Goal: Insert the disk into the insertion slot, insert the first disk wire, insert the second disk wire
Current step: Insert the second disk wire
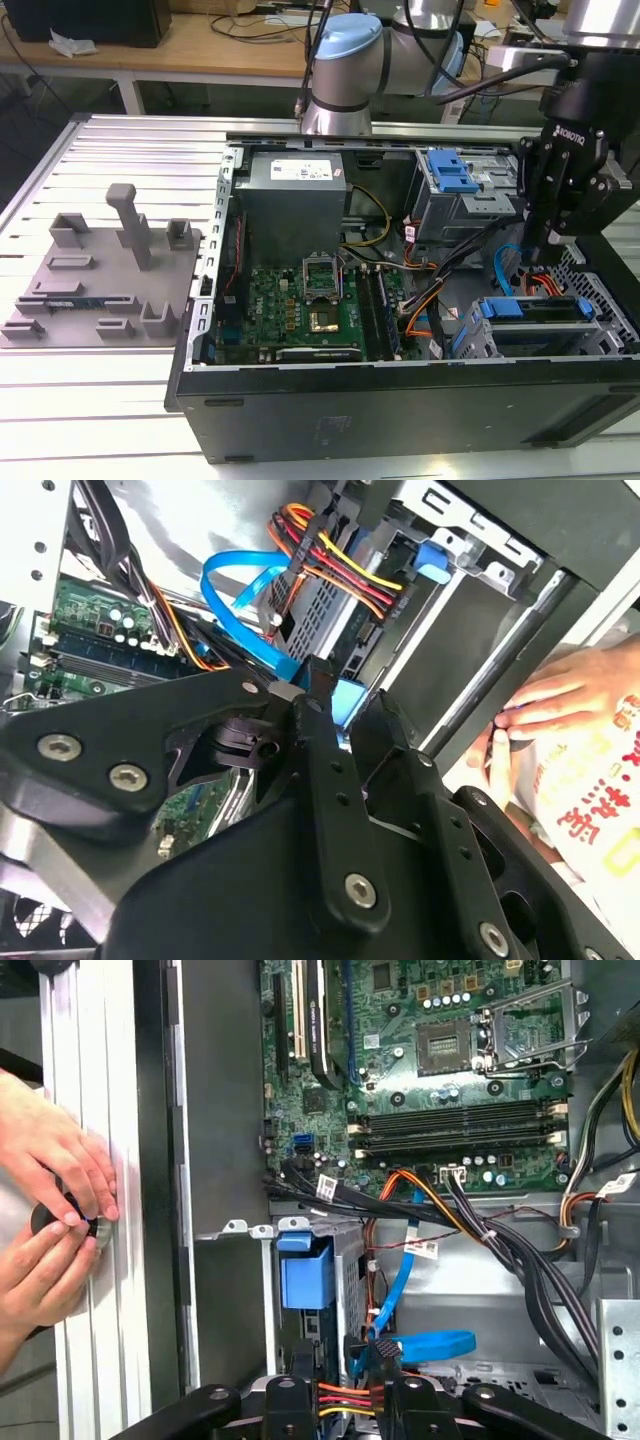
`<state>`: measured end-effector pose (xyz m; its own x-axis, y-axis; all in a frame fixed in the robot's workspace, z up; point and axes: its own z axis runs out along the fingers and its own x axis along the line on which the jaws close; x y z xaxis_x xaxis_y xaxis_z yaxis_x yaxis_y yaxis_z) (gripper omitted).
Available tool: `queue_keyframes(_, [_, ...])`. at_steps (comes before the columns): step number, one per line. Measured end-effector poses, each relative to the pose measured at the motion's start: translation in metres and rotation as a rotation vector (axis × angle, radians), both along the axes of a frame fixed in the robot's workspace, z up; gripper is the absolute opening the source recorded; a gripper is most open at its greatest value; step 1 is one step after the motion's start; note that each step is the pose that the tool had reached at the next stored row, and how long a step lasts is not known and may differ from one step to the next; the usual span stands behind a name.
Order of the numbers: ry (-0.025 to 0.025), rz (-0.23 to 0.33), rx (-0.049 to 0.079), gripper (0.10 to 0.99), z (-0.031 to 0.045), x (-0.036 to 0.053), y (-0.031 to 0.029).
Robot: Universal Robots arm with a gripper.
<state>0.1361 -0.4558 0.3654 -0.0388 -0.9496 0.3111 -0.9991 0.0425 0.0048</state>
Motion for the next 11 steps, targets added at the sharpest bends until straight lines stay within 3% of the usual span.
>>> queue_keyframes(6, [-0.0004, 0.010, -0.002, 0.357, -0.0026, -0.0046, 0.0037])
queue_keyframes(7, [-0.0004, 0.011, -0.002, 0.345, -0.0028, -0.0046, 0.0038])
queue_keyframes(8, [-0.0004, 0.011, -0.002, 0.271, -0.0028, -0.0045, 0.0038])
queue_keyframes(11, [-0.0005, 0.012, -0.002, 0.271, -0.0033, -0.0042, 0.0039])
